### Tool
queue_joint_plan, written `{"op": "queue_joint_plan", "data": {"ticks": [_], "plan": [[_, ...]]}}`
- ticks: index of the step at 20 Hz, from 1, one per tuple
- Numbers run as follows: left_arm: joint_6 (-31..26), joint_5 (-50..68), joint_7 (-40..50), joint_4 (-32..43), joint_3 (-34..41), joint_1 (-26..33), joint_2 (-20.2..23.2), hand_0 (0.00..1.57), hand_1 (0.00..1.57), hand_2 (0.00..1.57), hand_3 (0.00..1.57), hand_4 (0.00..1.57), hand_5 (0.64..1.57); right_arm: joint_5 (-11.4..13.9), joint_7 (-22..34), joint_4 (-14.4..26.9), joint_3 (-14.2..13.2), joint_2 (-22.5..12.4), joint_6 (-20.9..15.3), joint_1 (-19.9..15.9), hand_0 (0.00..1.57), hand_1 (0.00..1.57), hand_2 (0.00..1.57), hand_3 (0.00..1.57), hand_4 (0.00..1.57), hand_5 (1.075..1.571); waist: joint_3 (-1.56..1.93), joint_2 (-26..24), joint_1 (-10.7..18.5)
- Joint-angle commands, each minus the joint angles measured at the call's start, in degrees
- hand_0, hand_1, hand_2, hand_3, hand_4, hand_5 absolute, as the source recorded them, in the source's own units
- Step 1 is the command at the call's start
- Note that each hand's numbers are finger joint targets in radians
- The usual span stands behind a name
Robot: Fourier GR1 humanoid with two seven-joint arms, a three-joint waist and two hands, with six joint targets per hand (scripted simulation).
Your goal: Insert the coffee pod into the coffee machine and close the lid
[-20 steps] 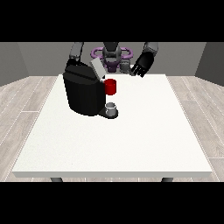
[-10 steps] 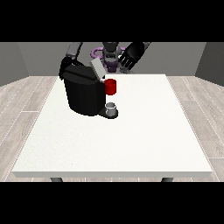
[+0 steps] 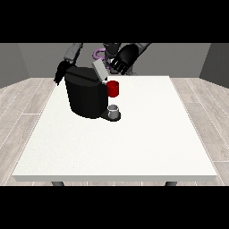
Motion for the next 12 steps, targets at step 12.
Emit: {"op": "queue_joint_plan", "data": {"ticks": [12], "plan": [[0.4, -1.3, -3.7, 4.4, 0.1, -2.6, 2.4, 1.2, 1.2, 1.26, 1.23, 0.46, 1.571, 0.2, 3.8, -1.7, -1.0, -1.3, -0.7, -4.0, 0.0, 0.0, 0.0, 0.0, 0.15, 1.571, -0.02, 3.7, -1.2]]}}
